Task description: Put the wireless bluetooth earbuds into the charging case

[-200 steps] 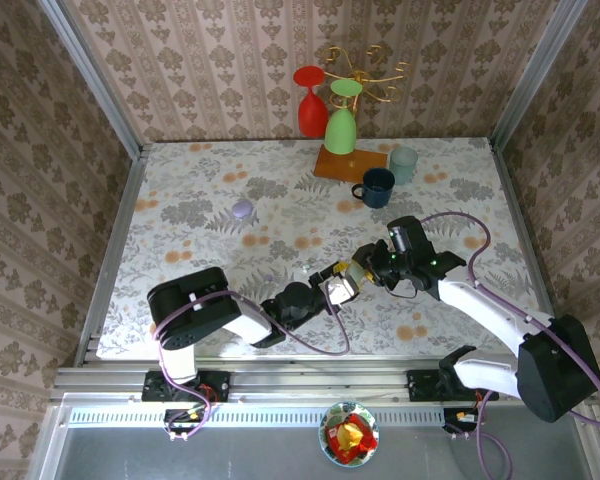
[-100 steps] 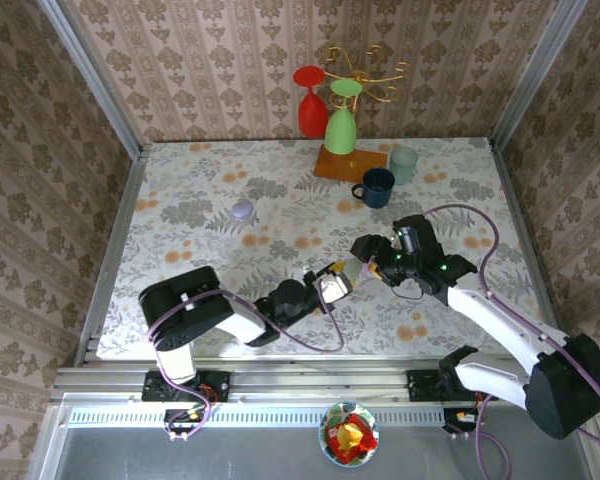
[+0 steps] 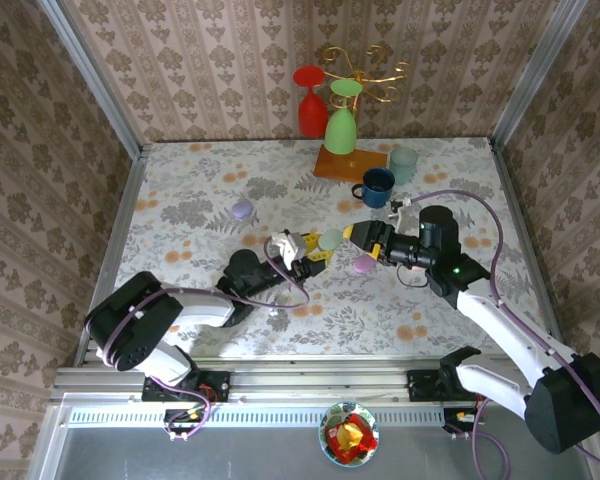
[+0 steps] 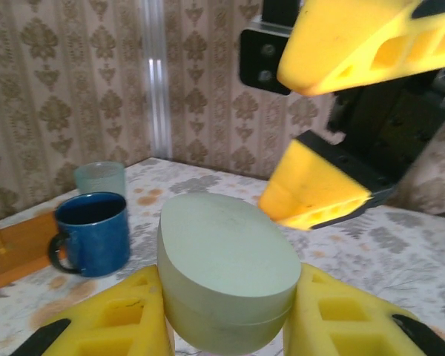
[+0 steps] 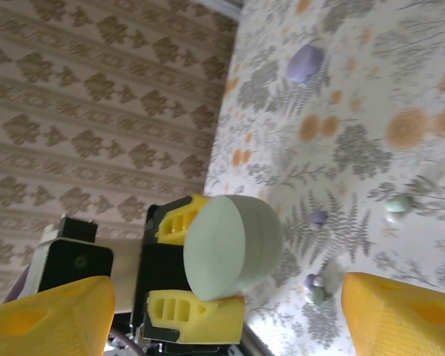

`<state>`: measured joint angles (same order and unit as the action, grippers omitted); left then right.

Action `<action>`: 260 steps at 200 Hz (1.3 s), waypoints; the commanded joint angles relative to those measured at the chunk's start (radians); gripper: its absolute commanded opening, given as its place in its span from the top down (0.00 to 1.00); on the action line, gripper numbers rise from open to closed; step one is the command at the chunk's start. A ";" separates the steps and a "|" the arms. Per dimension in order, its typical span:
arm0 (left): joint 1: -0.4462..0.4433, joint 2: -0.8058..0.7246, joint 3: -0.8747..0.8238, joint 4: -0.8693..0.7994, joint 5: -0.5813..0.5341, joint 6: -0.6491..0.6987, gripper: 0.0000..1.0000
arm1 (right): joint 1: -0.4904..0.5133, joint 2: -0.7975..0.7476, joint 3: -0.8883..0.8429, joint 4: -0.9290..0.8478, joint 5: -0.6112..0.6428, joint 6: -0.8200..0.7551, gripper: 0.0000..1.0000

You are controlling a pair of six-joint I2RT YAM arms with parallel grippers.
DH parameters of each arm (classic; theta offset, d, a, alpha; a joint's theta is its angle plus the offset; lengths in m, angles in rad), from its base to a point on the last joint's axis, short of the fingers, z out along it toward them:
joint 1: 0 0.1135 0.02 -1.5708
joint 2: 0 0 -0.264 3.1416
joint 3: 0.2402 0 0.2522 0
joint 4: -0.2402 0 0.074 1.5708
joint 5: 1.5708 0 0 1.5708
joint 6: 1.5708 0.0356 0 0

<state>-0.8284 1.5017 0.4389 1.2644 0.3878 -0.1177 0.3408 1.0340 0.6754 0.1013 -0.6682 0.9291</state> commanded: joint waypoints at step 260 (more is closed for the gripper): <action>0.038 -0.005 0.050 0.032 0.039 0.028 0.07 | 0.025 0.146 -0.076 0.493 -0.059 0.431 0.89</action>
<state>-0.7738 1.4918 0.4656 1.2694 0.4885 -0.1688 0.3695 1.1995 0.6144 0.5346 -0.7856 1.2961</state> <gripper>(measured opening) 0.904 0.199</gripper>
